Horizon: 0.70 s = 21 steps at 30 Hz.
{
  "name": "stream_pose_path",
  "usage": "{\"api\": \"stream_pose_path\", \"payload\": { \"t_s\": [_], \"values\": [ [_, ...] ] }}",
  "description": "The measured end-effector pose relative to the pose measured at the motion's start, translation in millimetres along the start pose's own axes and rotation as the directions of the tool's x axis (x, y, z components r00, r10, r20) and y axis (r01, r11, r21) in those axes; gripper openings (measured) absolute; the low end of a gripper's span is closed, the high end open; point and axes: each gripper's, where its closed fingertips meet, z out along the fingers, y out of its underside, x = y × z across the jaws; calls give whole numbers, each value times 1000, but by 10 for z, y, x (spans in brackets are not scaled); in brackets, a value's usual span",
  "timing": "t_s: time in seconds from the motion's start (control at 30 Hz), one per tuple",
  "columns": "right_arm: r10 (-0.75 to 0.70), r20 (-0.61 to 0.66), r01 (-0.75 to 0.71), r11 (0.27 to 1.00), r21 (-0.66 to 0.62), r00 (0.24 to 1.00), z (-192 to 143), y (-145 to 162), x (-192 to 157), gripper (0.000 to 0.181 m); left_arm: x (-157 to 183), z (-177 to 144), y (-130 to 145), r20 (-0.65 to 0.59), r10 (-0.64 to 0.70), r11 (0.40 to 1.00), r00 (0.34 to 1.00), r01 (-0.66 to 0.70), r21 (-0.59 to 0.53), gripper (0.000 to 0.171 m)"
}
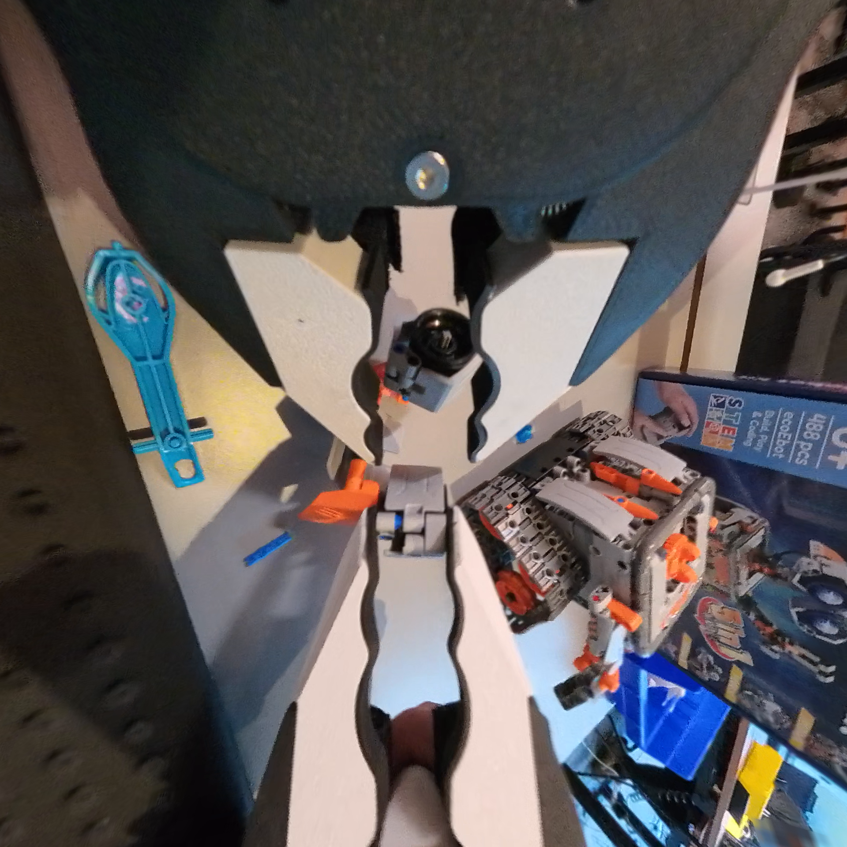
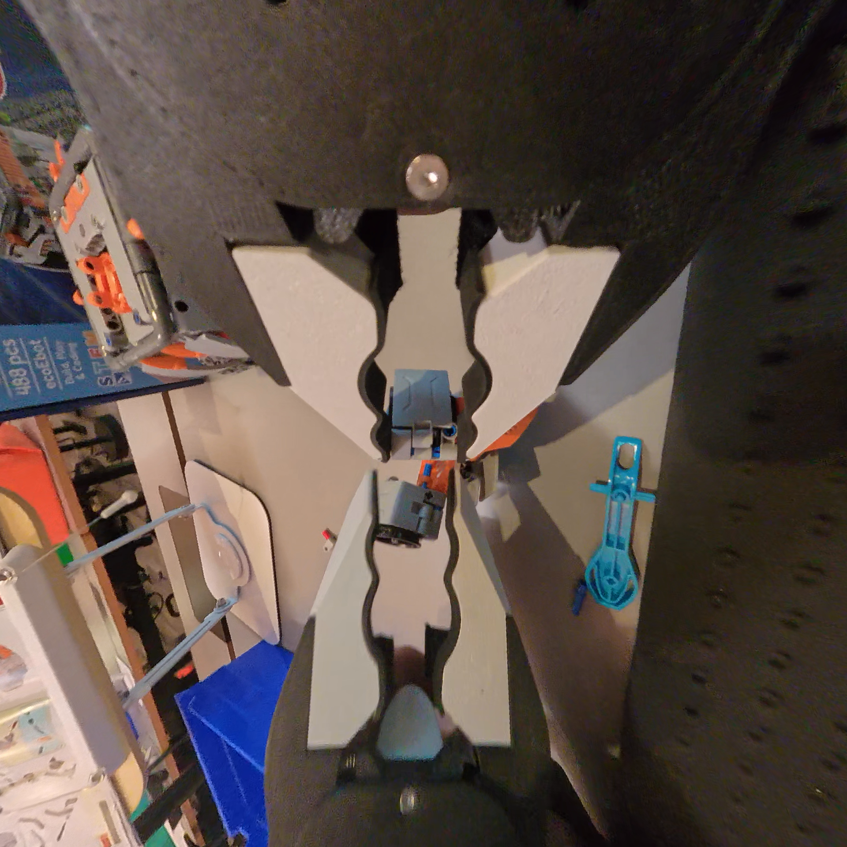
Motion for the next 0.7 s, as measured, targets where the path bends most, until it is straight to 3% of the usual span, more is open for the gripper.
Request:
{"api": "stream_pose_path", "payload": {
  "t_s": [0.1,0.23,0.4,0.5,0.53,0.6,0.7],
  "values": [
    [21,11,-21,1000,-12,1000,-9,69,7,27,-103,-123,40,-1,-48,999,999,48,12,45],
    [4,11,-4,1000,-21,1000,2,95,1,27,-161,-240,375,-72,-194,978,978,187,-96,69],
    [-72,6,72,996,-61,997,55,136,-52,27,20,-158,627,-202,-338,937,919,310,-160,75],
    [-98,26,99,992,-79,995,103,150,-120,28,122,-67,638,-242,-339,938,909,307,-158,72],
    [-102,24,104,992,-77,994,107,142,-124,28,155,-68,612,-265,-333,942,905,305,-141,58],
    [-74,34,76,995,-58,997,93,121,-127,30,140,-68,599,-249,-303,952,920,283,-116,54],
    [39,20,-38,998,-56,999,37,150,-38,52,108,-91,532,-214,-245,969,946,236,-69,51]
  ]
}}
